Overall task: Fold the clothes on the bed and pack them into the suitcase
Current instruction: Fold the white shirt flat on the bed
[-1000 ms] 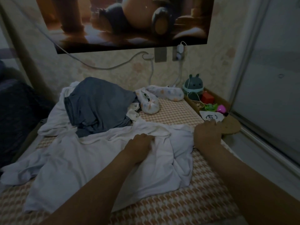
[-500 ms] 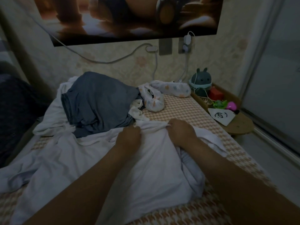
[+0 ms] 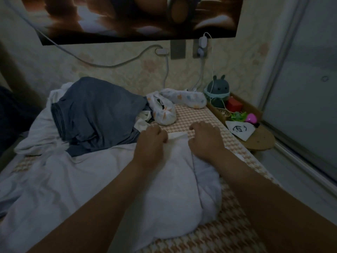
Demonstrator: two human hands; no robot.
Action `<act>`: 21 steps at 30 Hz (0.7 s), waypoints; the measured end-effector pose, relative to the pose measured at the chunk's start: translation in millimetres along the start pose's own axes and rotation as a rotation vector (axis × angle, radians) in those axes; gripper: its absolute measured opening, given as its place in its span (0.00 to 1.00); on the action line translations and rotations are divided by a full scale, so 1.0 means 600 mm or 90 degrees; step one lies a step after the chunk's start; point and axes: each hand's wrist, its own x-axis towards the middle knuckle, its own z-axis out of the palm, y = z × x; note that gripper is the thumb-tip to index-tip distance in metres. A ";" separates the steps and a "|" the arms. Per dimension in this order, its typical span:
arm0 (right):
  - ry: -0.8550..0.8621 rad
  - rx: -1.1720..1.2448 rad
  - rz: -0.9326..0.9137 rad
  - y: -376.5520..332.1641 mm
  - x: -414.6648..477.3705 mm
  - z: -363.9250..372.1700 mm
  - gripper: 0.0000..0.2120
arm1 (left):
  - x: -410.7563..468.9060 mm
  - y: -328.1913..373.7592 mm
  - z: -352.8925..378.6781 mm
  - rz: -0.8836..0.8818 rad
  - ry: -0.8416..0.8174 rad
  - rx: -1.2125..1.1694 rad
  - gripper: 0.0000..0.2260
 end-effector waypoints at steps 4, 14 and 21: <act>-0.264 -0.107 0.131 0.038 -0.025 -0.049 0.24 | -0.025 0.085 0.016 -0.017 -0.239 -0.122 0.20; 0.080 -0.314 0.067 0.155 -0.068 -0.055 0.28 | -0.012 0.116 0.053 -0.144 -0.452 -0.044 0.29; -0.238 0.041 -0.224 0.063 -0.113 -0.085 0.07 | -0.008 0.108 0.023 -0.149 -0.302 0.069 0.27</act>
